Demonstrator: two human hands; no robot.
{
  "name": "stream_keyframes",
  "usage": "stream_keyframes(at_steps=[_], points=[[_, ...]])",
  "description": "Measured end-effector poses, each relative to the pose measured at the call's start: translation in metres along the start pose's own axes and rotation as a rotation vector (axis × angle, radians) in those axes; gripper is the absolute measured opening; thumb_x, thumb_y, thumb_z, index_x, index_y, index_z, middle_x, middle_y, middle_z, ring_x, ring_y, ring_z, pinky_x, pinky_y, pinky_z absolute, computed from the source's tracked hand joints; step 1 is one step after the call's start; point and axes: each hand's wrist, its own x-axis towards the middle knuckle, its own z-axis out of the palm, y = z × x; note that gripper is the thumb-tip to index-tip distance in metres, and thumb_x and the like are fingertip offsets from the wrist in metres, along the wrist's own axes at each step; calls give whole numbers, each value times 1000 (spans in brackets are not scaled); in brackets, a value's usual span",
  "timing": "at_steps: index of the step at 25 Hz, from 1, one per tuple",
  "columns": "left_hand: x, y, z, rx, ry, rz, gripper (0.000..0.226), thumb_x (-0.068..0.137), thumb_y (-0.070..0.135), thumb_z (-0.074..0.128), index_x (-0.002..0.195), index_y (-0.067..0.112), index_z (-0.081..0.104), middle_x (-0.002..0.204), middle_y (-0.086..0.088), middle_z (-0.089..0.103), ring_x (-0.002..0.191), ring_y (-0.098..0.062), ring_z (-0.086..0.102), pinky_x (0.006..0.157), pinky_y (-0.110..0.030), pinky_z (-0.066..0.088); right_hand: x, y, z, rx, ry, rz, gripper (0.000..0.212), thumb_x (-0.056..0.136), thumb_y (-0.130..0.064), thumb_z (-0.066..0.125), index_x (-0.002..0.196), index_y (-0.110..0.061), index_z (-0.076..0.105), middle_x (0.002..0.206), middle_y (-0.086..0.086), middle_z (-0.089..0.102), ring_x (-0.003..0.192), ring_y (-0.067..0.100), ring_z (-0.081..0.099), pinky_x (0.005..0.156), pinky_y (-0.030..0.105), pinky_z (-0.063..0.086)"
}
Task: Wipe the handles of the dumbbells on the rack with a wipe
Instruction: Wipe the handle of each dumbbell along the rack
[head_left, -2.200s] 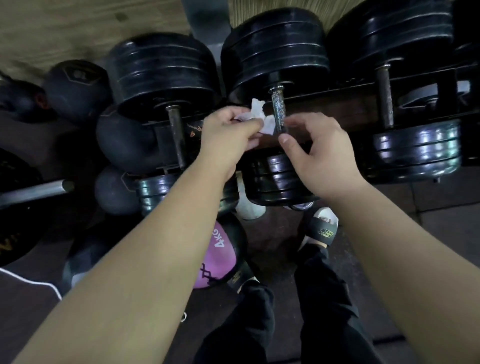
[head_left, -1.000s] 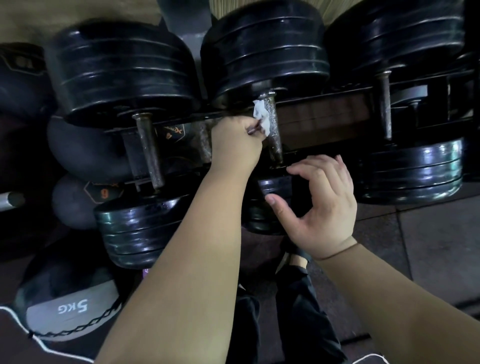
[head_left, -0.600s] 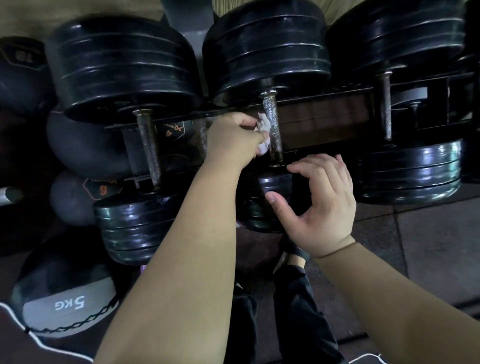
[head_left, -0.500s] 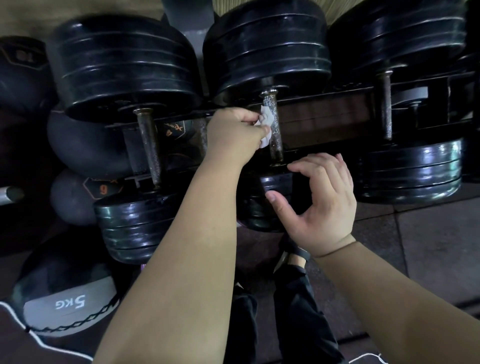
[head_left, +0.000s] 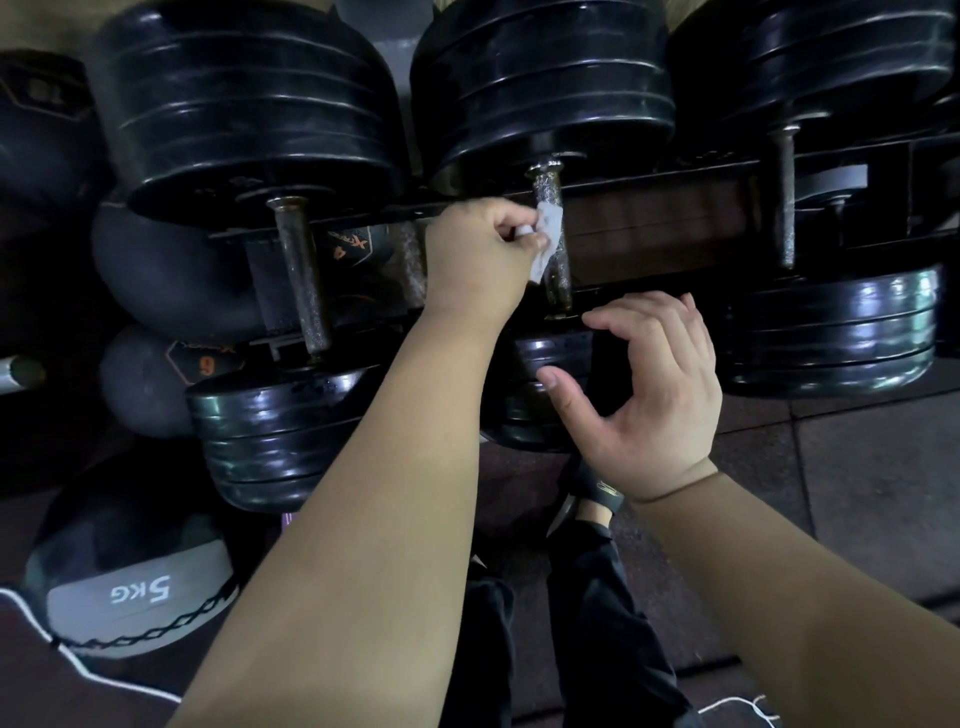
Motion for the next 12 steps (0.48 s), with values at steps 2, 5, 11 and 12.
stream_keyframes(at_steps=[2,5,11,12], points=[[-5,-4,-2,31,-95,-71,15,85,10,81,98,16,81,82,11,71,73,4,69,75,-15,57,-1,0,0,1,-1,1,47,86,-47,77,108,-6,71,111,6,70,116,32,64,112,59,38],[-3,-3,-4,-13,-107,-136,24,80,5,86,93,22,76,79,13,67,64,8,63,67,-9,50,-1,0,0,3,-2,2,47,86,-47,77,108,-7,70,111,6,70,117,32,64,112,60,38],[12,6,5,-238,181,-198,29,74,3,86,74,30,74,85,-7,78,73,-16,72,77,-39,66,-1,1,0,8,2,4,46,87,-47,77,108,-6,70,110,6,71,116,33,64,112,60,38],[9,6,4,-228,135,-216,25,75,5,87,78,27,76,86,-6,78,73,-16,73,75,-38,66,-1,1,0,7,3,3,46,87,-47,77,108,-6,70,110,6,71,116,33,64,112,60,38]])
